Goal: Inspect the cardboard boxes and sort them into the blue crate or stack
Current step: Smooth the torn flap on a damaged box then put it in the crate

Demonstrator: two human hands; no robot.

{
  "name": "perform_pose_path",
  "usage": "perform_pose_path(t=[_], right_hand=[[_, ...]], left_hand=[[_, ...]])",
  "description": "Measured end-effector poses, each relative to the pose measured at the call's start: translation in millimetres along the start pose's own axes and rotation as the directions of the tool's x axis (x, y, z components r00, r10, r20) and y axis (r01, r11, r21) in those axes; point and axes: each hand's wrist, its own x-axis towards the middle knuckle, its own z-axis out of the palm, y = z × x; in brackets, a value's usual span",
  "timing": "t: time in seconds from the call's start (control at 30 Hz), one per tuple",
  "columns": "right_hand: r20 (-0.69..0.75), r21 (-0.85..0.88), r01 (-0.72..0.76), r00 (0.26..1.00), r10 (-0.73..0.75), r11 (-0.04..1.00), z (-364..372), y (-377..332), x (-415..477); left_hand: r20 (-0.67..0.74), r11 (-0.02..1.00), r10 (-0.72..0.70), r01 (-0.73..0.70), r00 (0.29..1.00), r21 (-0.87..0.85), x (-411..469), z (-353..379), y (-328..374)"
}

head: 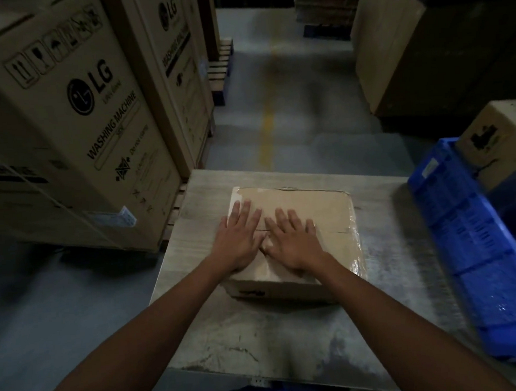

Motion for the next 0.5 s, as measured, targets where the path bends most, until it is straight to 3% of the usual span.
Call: perform_pose_path(t=[0.13,0.23,0.33,0.43,0.5], right_hand=[[-0.105,0.146,-0.033,0.993,0.049,0.989,-9,9,-3],[-0.294,0.342,-0.236,0.892,0.342,0.910,-8,28,-14],[-0.234,0.493,-0.452,0.754,0.613,0.744,-8,53,-18],[-0.104,0.721,-0.444,0.690,0.716,0.532,-17,72,-17],[-0.092,0.828,-0.333,0.714,0.694,0.452,-26,80,-19]], left_hand=[[-0.029,0.996,-0.032,0.030,0.999,-0.090,0,-2,1],[-0.105,0.943,-0.172,0.133,0.980,-0.304,7,-8,-2],[-0.072,0.676,-0.391,0.234,0.917,-0.698,25,-20,-3],[0.145,0.304,-0.497,0.328,0.856,-0.894,48,-32,-2],[0.151,0.284,-0.510,0.331,0.847,-0.900,56,-34,-7]])
